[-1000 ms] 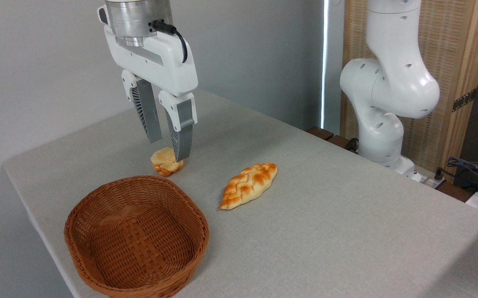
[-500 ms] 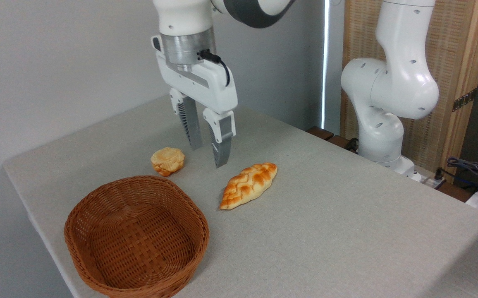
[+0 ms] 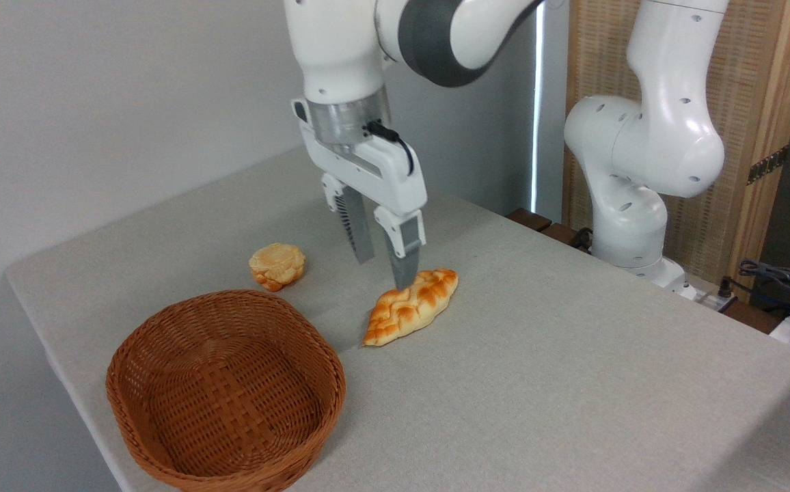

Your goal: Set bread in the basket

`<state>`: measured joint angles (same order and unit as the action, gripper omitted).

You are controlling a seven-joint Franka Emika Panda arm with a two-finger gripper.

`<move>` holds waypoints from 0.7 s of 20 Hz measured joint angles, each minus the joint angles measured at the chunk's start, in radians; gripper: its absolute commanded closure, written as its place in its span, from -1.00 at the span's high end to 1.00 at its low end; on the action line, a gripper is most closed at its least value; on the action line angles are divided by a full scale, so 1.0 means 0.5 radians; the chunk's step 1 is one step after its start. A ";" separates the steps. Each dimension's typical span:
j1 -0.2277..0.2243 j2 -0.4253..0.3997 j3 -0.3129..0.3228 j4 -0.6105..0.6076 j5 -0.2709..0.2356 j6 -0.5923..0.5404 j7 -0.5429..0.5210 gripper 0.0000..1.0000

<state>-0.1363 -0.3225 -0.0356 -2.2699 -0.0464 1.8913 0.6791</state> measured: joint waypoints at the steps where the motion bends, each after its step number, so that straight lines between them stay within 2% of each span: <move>1: -0.005 -0.025 0.000 -0.056 0.000 0.009 0.002 1.00; 5: -0.061 -0.092 0.000 -0.196 0.000 0.020 0.006 1.00; 11: -0.070 -0.116 0.000 -0.266 0.007 0.038 0.025 1.00; 14: -0.071 -0.116 0.001 -0.279 0.052 0.041 0.047 1.00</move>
<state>-0.1715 -0.3805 -0.0353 -2.4093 -0.0203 1.9120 0.7026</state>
